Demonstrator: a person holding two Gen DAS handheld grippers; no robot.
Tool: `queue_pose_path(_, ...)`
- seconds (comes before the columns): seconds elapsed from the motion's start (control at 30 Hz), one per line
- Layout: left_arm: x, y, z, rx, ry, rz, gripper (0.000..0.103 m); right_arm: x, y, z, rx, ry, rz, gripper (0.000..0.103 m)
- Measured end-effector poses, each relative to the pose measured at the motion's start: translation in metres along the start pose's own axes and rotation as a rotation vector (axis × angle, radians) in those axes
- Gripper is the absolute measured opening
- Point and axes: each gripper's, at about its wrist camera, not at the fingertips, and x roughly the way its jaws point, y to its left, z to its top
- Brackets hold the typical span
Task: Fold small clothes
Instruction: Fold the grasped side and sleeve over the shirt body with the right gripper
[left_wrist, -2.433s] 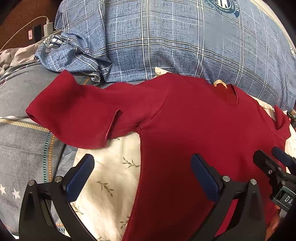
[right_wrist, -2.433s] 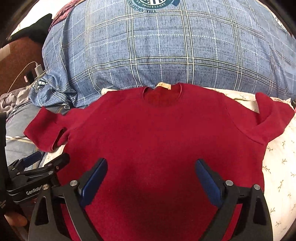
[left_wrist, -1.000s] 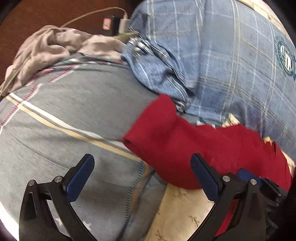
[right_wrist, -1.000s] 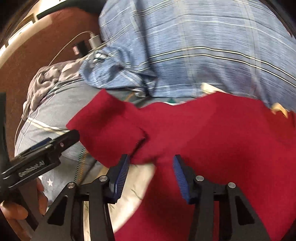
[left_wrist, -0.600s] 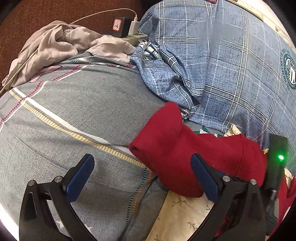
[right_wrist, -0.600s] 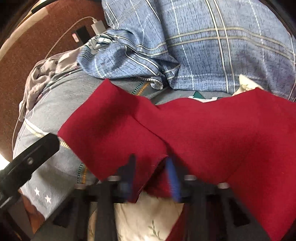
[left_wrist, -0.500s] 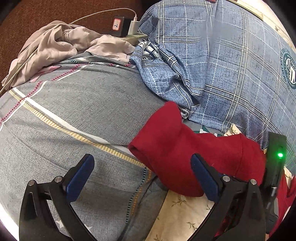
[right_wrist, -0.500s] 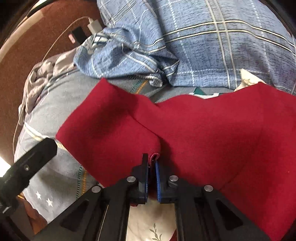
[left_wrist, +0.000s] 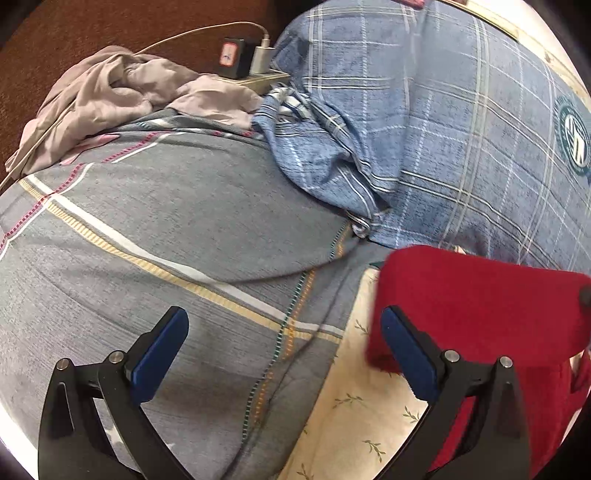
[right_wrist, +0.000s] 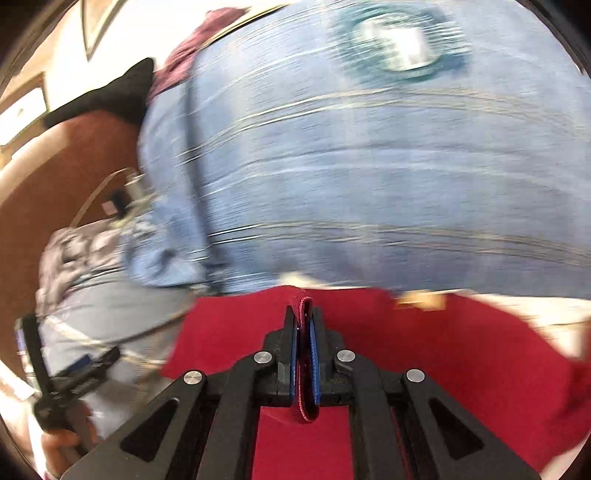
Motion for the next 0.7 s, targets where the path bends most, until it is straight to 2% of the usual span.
queue_pose_path(0.13,0.002,-0.017,-0.008,0.051,0.005,-0.009,0.103,-0.009,-0.062,-0.004,0.083,0.029,-0.148,0.005)
queue_pose_path(0.23,0.004,-0.031,-0.015,0.096,0.008,-0.021,0.103,-0.007,-0.097,-0.013,0.128,0.057,-0.227,0.005)
queue_pose_path(0.33,0.006,-0.042,-0.019,0.130,0.008,-0.031,0.103,-0.008,-0.114,-0.018,0.171,0.071,-0.251,0.005)
queue_pose_path(0.47,0.012,-0.054,-0.025,0.149,0.029,-0.064,0.103,-0.002,-0.125,-0.029,0.159,0.098,-0.332,0.006)
queue_pose_path(0.5,0.013,-0.057,-0.027,0.156,0.033,-0.073,0.103,0.003,-0.128,-0.032,0.162,0.125,-0.352,0.012)
queue_pose_path(0.57,0.014,-0.063,-0.029,0.170,0.036,-0.087,0.103,0.006,-0.127,-0.034,0.149,0.155,-0.402,0.016)
queue_pose_path(0.63,0.014,-0.069,-0.030,0.181,0.033,-0.096,0.103,-0.001,-0.117,-0.032,0.131,0.125,-0.412,0.033)
queue_pose_path(0.67,0.015,-0.072,-0.030,0.183,0.033,-0.098,0.103,-0.006,-0.106,-0.030,0.121,0.097,-0.385,0.045)
queue_pose_path(0.7,0.017,-0.074,-0.030,0.181,0.035,-0.102,0.103,-0.008,-0.100,-0.028,0.112,0.081,-0.362,0.049)
